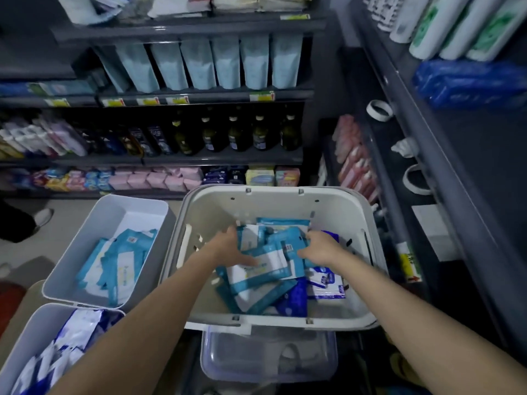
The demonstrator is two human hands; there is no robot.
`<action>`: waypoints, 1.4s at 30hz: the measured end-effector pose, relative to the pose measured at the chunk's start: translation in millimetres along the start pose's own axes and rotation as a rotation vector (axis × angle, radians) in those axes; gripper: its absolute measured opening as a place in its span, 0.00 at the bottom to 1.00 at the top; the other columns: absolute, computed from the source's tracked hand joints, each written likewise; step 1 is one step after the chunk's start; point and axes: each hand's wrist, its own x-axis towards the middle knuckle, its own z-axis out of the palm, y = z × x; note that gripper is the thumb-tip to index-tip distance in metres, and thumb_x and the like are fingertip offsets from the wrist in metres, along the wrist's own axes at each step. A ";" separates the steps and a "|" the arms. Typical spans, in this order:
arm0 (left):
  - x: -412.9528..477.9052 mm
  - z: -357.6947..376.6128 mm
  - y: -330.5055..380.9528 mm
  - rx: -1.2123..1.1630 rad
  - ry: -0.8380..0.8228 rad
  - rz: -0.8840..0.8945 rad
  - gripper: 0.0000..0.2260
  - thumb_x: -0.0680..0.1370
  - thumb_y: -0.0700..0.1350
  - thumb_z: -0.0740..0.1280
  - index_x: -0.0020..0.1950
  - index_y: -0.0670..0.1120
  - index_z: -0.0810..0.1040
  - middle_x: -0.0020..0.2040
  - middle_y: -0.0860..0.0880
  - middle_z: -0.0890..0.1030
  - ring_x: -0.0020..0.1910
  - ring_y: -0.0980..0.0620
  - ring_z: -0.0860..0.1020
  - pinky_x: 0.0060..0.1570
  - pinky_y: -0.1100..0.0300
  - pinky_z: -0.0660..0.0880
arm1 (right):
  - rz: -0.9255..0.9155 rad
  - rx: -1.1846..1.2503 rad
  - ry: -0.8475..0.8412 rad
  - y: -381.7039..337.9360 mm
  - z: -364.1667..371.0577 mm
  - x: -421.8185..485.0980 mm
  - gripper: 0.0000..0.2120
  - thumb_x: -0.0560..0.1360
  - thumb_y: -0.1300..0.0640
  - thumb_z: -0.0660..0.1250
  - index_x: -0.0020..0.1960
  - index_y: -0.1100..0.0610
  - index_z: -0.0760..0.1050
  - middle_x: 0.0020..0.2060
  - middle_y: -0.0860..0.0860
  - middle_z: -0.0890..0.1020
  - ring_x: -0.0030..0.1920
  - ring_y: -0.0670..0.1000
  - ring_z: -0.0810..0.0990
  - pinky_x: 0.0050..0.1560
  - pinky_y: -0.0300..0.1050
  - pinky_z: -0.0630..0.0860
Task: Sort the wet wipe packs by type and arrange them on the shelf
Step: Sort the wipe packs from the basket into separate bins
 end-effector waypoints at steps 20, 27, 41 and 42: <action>9.0 8.3 -2.1 -0.524 0.076 -0.001 0.17 0.63 0.42 0.81 0.46 0.47 0.78 0.42 0.53 0.82 0.37 0.57 0.78 0.34 0.64 0.73 | 0.072 0.297 0.042 3.1 12.3 17.6 0.18 0.73 0.64 0.71 0.59 0.71 0.74 0.54 0.66 0.79 0.48 0.58 0.80 0.50 0.54 0.79; -22.5 -14.9 -10.1 -0.595 0.433 0.054 0.16 0.67 0.46 0.79 0.49 0.47 0.76 0.43 0.53 0.81 0.39 0.55 0.79 0.35 0.60 0.74 | -0.307 -0.462 0.150 0.5 17.3 14.1 0.24 0.73 0.51 0.71 0.65 0.58 0.69 0.63 0.55 0.73 0.62 0.55 0.72 0.59 0.51 0.74; -64.7 -23.9 -16.0 -0.775 0.584 0.052 0.17 0.68 0.45 0.78 0.52 0.49 0.74 0.44 0.56 0.81 0.40 0.63 0.79 0.32 0.71 0.73 | -0.619 -0.980 -0.018 -14.6 57.8 26.1 0.41 0.72 0.49 0.68 0.77 0.57 0.51 0.69 0.62 0.66 0.65 0.63 0.68 0.61 0.59 0.72; -66.3 -23.5 -16.8 -0.778 0.592 0.049 0.17 0.68 0.45 0.78 0.51 0.50 0.74 0.44 0.57 0.80 0.40 0.63 0.78 0.32 0.71 0.73 | -0.603 -0.933 -0.012 -15.3 56.0 27.9 0.39 0.72 0.52 0.68 0.76 0.57 0.52 0.67 0.61 0.69 0.63 0.62 0.69 0.60 0.58 0.73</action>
